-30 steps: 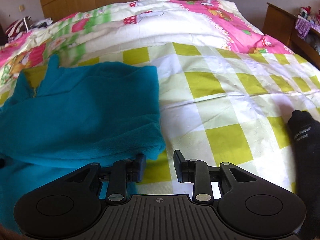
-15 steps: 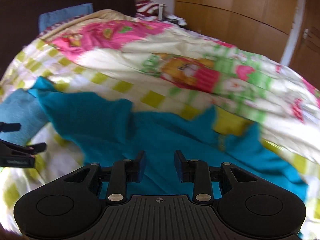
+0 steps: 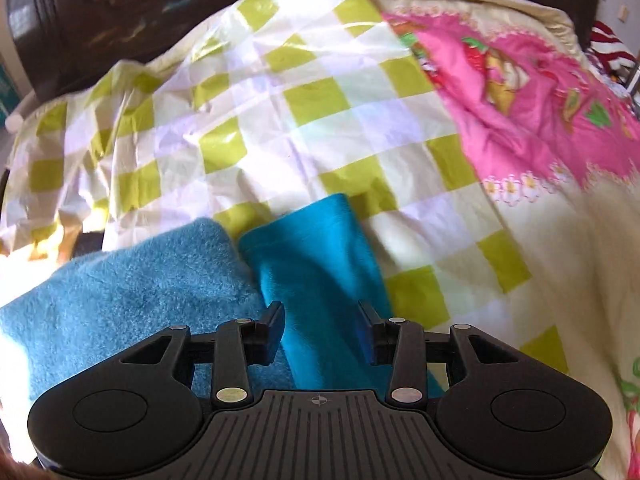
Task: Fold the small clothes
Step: 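Grasp the other sleeve with the right tool and lift it, then fold the lifted sleeve across the pullover body and release with the right tool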
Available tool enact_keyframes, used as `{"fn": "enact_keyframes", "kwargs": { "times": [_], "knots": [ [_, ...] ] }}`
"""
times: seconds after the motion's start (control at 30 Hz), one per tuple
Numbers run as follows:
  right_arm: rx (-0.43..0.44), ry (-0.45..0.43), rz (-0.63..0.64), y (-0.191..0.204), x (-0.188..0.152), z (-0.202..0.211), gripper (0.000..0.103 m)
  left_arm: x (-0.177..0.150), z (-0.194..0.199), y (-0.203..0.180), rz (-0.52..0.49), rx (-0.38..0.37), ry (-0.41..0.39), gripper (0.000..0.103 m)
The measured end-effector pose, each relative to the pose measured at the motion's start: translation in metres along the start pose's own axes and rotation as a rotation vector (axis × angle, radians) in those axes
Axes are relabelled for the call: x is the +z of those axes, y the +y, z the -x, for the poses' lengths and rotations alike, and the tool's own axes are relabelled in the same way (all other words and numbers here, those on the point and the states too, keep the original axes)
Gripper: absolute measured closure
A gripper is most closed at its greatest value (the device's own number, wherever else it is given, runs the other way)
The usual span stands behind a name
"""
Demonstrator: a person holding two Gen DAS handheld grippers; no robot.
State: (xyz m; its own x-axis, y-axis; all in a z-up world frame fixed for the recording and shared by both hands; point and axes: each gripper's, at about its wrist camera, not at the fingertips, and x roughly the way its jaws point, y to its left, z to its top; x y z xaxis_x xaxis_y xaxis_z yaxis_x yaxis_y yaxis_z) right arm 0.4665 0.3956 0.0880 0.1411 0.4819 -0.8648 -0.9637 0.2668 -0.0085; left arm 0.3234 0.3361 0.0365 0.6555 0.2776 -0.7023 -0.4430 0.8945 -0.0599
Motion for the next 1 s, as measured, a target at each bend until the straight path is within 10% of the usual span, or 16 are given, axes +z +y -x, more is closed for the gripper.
{"fn": "enact_keyframes", "kwargs": {
  "times": [0.33, 0.6, 1.0],
  "knots": [
    [-0.078, 0.062, -0.065, 0.005, 0.001, -0.034, 0.097, -0.003, 0.001, 0.008, -0.006, -0.043, -0.015, 0.000],
    [-0.054, -0.198, -0.425, -0.072, -0.021, 0.088, 0.097, 0.010, 0.007, 0.002, 0.007, -0.103, -0.024, 0.000],
    [-0.138, -0.605, -0.948, -0.159, -0.247, 0.326, 0.097, 0.031, 0.056, -0.145, -0.294, -0.250, -0.127, 0.000]
  ]
}}
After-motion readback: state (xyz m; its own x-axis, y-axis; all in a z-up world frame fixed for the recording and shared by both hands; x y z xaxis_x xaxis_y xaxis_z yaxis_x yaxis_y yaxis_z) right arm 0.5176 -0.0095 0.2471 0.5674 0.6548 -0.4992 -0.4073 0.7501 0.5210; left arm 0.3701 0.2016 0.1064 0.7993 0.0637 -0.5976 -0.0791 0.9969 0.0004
